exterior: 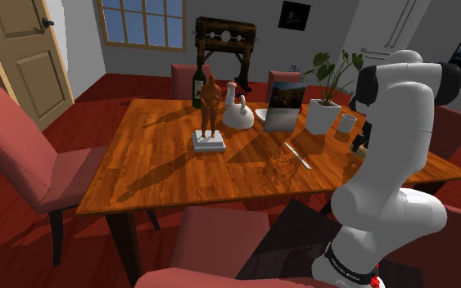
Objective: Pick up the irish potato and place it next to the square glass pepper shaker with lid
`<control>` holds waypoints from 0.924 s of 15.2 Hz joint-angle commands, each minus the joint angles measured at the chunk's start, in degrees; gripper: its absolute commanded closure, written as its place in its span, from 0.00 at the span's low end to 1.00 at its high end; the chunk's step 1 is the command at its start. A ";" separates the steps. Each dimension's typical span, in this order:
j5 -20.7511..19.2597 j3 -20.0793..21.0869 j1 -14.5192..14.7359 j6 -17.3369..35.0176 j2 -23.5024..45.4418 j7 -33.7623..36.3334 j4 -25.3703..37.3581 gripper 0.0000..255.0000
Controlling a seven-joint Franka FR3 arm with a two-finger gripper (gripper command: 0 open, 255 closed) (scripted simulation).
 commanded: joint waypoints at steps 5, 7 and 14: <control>-2.36 -1.33 0.94 -4.32 -3.11 1.46 1.72 0.00; -2.93 -1.61 1.13 -5.50 -3.84 1.82 2.30 0.00; -2.93 -1.61 1.13 -5.50 -3.84 1.82 2.30 0.00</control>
